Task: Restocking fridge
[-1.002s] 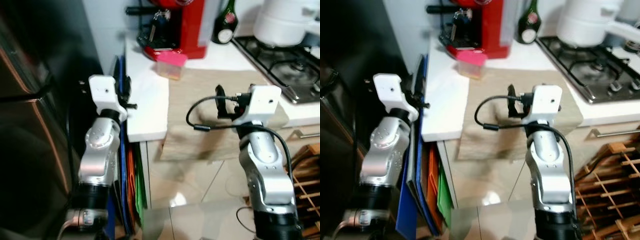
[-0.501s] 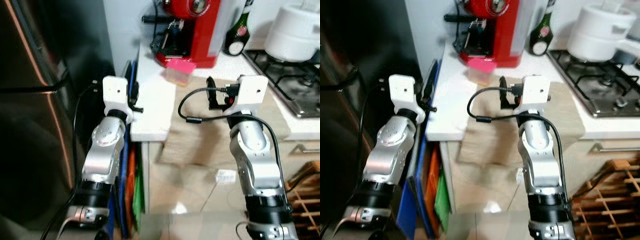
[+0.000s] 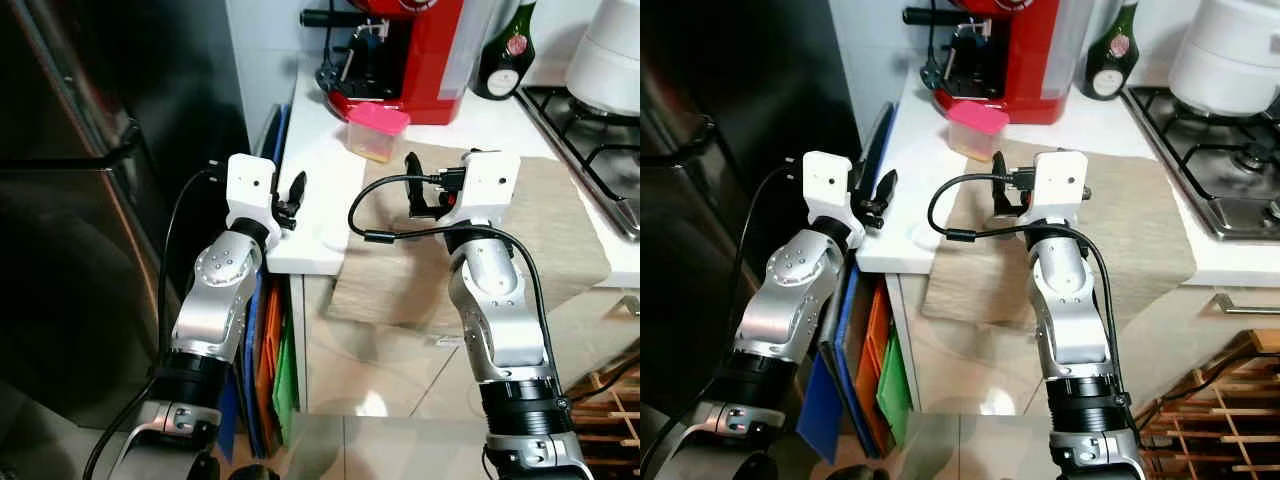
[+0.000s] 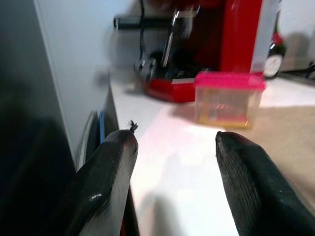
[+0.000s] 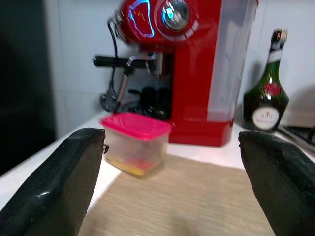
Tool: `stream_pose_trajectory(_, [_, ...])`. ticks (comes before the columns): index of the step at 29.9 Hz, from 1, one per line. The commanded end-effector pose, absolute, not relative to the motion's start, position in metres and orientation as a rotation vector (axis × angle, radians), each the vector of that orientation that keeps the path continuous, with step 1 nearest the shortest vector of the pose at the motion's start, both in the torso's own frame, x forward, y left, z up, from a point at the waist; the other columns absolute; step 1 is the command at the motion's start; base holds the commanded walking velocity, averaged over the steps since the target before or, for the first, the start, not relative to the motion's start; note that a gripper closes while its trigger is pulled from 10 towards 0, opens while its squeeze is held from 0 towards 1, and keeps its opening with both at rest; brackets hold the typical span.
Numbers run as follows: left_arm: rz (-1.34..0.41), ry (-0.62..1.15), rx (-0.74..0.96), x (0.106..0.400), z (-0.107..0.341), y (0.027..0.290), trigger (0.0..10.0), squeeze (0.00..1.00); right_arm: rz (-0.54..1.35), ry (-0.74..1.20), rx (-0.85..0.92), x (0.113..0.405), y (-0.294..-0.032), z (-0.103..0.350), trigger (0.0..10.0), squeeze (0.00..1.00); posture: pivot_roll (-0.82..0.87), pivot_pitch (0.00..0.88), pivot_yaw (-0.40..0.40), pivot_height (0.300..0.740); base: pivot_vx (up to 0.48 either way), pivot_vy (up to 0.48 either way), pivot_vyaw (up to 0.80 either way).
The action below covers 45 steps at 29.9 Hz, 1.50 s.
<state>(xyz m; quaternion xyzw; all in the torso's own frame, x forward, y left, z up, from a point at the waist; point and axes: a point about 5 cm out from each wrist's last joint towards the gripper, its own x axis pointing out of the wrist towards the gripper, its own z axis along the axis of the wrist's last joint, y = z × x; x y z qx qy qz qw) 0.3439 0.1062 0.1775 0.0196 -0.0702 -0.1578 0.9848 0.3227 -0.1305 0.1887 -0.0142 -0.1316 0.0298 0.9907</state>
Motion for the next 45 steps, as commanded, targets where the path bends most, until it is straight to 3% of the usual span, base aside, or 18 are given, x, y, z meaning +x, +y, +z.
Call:
stream_pose_trajectory(1, [-0.349, -0.181, 0.044, 0.343, 0.185, 0.101, 10.0, 1.0, 0.047, -0.304, -0.041, 0.321, -0.13, 0.192, 10.0, 0.0, -0.07, 0.0, 0.046, 0.74, 0.0, 0.0, 0.0])
stream_pose_trajectory(6, [-0.291, -0.248, 0.035, 0.34, 0.197, 0.104, 10.0, 0.97, -0.026, -0.363, -0.032, 0.32, -0.144, 0.201, 10.0, 0.0, -0.07, 0.0, 0.052, 0.74, 0.0, 0.0, 0.0])
stream_pose_trajectory(7, [-0.284, -0.248, 0.034, 0.341, 0.197, 0.104, 10.0, 0.0, -0.029, -0.361, -0.031, 0.321, -0.145, 0.201, 10.0, 0.0, -0.06, 0.0, 0.046, 0.74, 0.0, 0.0, 0.0])
stream_pose_trajectory(16, [-0.253, -0.328, 0.007, 0.344, 0.217, 0.108, 10.0, 0.0, -0.003, -0.384, -0.041, 0.327, -0.138, 0.205, 10.0, 0.0, -0.04, 0.0, 0.04, 0.74, 0.407, 0.0, 0.0])
stream_pose_trajectory(25, [-0.321, -0.371, 0.014, 0.34, 0.222, 0.096, 10.0, 0.0, -0.012, -0.415, -0.031, 0.333, -0.138, 0.215, 10.0, 0.0, -0.04, 0.0, 0.036, 0.74, 0.48, 0.0, 0.0])
stream_pose_trajectory(36, [-0.307, -0.402, 0.011, 0.339, 0.226, 0.096, 10.0, 0.0, 0.067, -0.55, -0.053, 0.345, -0.122, 0.257, 10.0, 0.0, -0.03, 0.0, 0.026, 0.74, 0.305, 0.0, 0.0])
stream_pose_trajectory(40, [-0.311, -0.404, 0.012, 0.338, 0.225, 0.096, 10.0, 0.0, 0.107, -0.457, 0.014, 0.361, -0.122, 0.258, 10.0, 0.0, -0.02, 0.0, 0.022, 0.74, 0.0, 0.0, 0.0])
stream_pose_trajectory(45, [-0.323, -0.389, 0.015, 0.335, 0.222, 0.097, 10.0, 0.0, 0.16, -0.326, -0.033, 0.382, -0.129, 0.252, 10.0, 0.0, -0.01, 0.0, 0.018, 0.74, 0.0, 0.0, 0.0])
